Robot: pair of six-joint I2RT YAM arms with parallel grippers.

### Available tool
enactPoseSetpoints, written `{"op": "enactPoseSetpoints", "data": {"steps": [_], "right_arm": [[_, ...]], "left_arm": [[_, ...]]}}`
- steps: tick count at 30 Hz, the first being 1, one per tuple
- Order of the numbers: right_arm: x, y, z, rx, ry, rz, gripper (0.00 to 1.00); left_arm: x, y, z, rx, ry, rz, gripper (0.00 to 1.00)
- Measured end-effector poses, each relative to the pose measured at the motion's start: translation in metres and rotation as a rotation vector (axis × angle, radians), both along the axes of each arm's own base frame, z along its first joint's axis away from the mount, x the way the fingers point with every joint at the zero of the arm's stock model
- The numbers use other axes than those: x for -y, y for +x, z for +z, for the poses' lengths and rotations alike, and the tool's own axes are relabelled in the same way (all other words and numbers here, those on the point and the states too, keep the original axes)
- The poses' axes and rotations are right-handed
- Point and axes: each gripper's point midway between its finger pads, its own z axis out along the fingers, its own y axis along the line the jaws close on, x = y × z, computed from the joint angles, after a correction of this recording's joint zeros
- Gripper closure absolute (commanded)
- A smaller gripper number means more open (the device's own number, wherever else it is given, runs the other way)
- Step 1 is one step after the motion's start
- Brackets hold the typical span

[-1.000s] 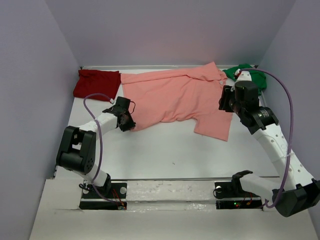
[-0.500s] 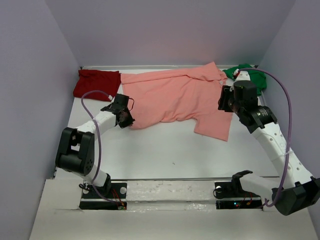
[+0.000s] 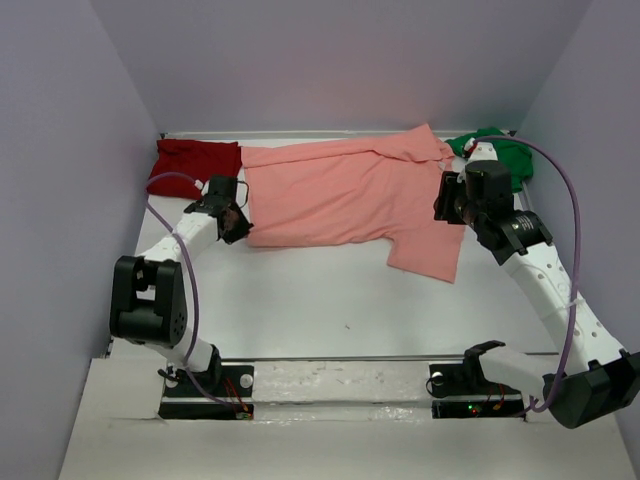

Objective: Fold and stack the t-shirts
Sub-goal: Flatten out the tshirt

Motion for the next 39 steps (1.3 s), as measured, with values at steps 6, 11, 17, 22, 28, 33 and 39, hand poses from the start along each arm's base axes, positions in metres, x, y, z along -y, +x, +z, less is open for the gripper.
{"op": "enactPoseSetpoints", "data": {"steps": [6, 11, 17, 22, 28, 33, 39], "right_arm": [[-0.001, 0.0, 0.0, -0.001, 0.004, 0.006, 0.51], [-0.002, 0.0, 0.0, -0.002, 0.005, 0.009, 0.51], [-0.003, 0.0, 0.0, -0.003, 0.008, 0.013, 0.51], [-0.004, -0.001, 0.0, -0.004, 0.013, 0.022, 0.51], [-0.007, -0.001, 0.0, -0.006, 0.021, 0.034, 0.51], [-0.008, -0.001, -0.001, -0.009, 0.024, 0.04, 0.51], [-0.01, -0.001, -0.003, -0.015, 0.027, 0.046, 0.51]], "left_arm": [[0.006, 0.024, -0.011, -0.036, -0.01, -0.012, 1.0], [0.01, 0.036, -0.024, -0.067, -0.012, -0.026, 1.0], [0.014, 0.034, -0.037, -0.105, -0.026, -0.044, 0.62], [0.012, 0.028, -0.038, -0.115, -0.023, -0.034, 0.24], [-0.004, 0.017, -0.011, -0.06, 0.052, 0.028, 0.23], [-0.011, 0.019, 0.028, 0.053, 0.066, 0.059, 0.26], [-0.003, 0.0, 0.005, 0.008, 0.013, 0.038, 0.32]]}}
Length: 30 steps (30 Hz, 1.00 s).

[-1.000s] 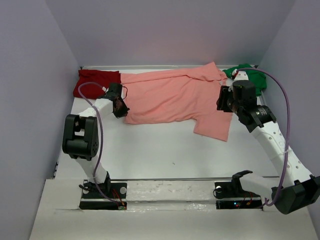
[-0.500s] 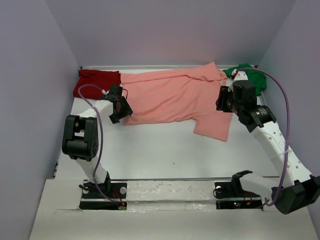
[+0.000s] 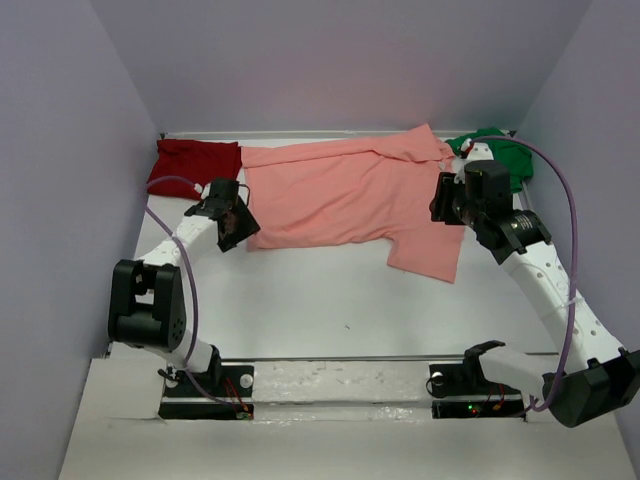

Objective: Fold and stack the t-shirts
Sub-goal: Flatten out the tshirt

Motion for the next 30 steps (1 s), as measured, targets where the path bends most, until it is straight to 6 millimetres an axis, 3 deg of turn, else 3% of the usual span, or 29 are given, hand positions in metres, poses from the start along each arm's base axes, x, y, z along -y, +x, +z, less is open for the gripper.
{"op": "enactPoseSetpoints", "data": {"steps": [6, 12, 30], "right_arm": [[0.0, 0.0, 0.0, 0.001, 0.0, 0.0, 0.51], [0.0, -0.001, 0.0, 0.0, 0.0, 0.0, 0.51], [-0.001, 0.0, -0.001, -0.005, 0.0, 0.003, 0.51]], "left_arm": [[0.021, -0.016, -0.032, -0.091, -0.108, -0.047, 0.34], [0.026, -0.013, -0.036, -0.093, -0.148, -0.058, 0.36], [0.001, -0.006, -0.042, -0.094, -0.121, -0.005, 0.47]]}}
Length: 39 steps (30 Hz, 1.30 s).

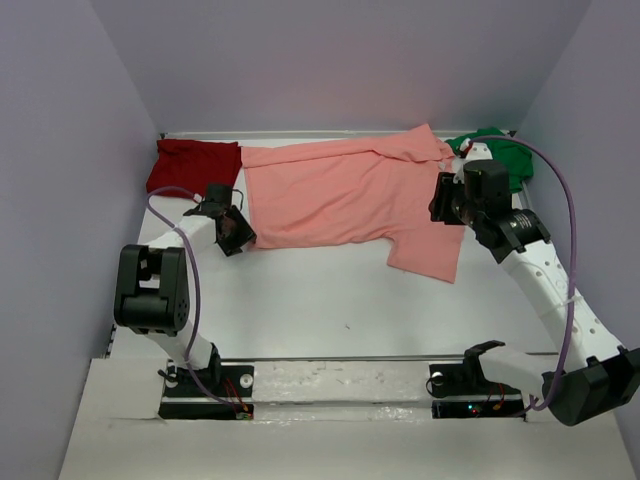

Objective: Fold and stack the t-shirts
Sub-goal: Flatten out the tshirt

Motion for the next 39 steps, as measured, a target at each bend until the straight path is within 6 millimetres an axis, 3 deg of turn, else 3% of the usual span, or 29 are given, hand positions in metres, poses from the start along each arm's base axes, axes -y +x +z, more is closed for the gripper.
{"op": "enactPoseSetpoints", "data": {"steps": [15, 20, 28, 32, 35, 39], "right_arm": [[-0.002, 0.002, -0.006, -0.018, -0.002, 0.005, 0.51], [-0.003, 0.003, -0.007, -0.023, -0.002, 0.008, 0.51], [0.002, 0.005, -0.014, -0.046, -0.023, -0.022, 0.54], [0.018, 0.01, -0.031, -0.106, -0.08, -0.125, 0.55], [0.028, 0.011, -0.054, -0.18, -0.109, -0.215, 0.57], [0.033, -0.012, -0.095, -0.266, -0.073, -0.305, 0.58]], "left_arm": [[0.008, 0.002, -0.004, -0.006, -0.04, -0.021, 0.51], [0.012, 0.004, -0.003, 0.003, -0.059, -0.031, 0.59], [0.017, 0.004, -0.009, -0.01, -0.084, -0.042, 0.98], [0.017, 0.005, -0.009, -0.006, -0.088, -0.044, 1.0], [0.017, 0.005, -0.009, -0.006, -0.087, -0.046, 1.0], [0.017, 0.005, -0.008, -0.005, -0.086, -0.048, 1.0]]}}
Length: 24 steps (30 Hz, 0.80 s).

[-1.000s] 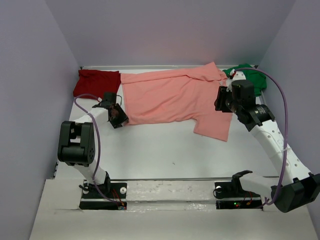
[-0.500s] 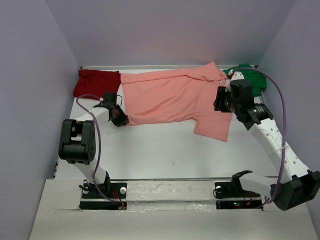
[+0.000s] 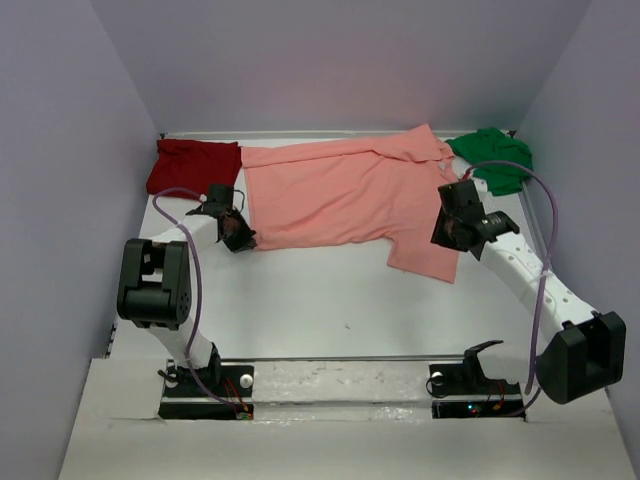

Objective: Fold and stack the t-shirts
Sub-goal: Flatten out the tshirt

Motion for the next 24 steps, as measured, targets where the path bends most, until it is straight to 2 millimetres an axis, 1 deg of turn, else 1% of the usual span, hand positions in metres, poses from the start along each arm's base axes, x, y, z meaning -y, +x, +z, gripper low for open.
{"op": "enactPoseSetpoints", "data": {"steps": [2, 5, 9, 13, 17, 24], "right_arm": [[-0.001, -0.021, -0.019, -0.027, 0.045, -0.044, 0.58], [-0.007, -0.046, -0.034, -0.046, 0.109, -0.088, 0.56], [-0.011, -0.058, -0.043, -0.05, 0.17, -0.16, 0.55], [-0.006, -0.074, -0.069, -0.111, 0.177, -0.23, 0.54], [0.0, -0.082, -0.088, -0.156, 0.153, -0.292, 0.52], [0.009, -0.08, -0.102, -0.185, 0.097, -0.352, 0.51]], "left_arm": [[0.0, 0.0, 0.001, 0.004, 0.001, -0.003, 1.0], [0.0, 0.001, 0.005, 0.015, 0.0, -0.01, 1.0], [0.002, 0.001, 0.011, 0.031, -0.006, -0.019, 1.0], [0.004, 0.002, 0.015, 0.043, -0.019, -0.033, 1.0], [0.007, 0.002, 0.019, 0.05, -0.033, -0.043, 1.0], [0.01, 0.001, 0.02, 0.053, -0.046, -0.054, 1.0]]}}
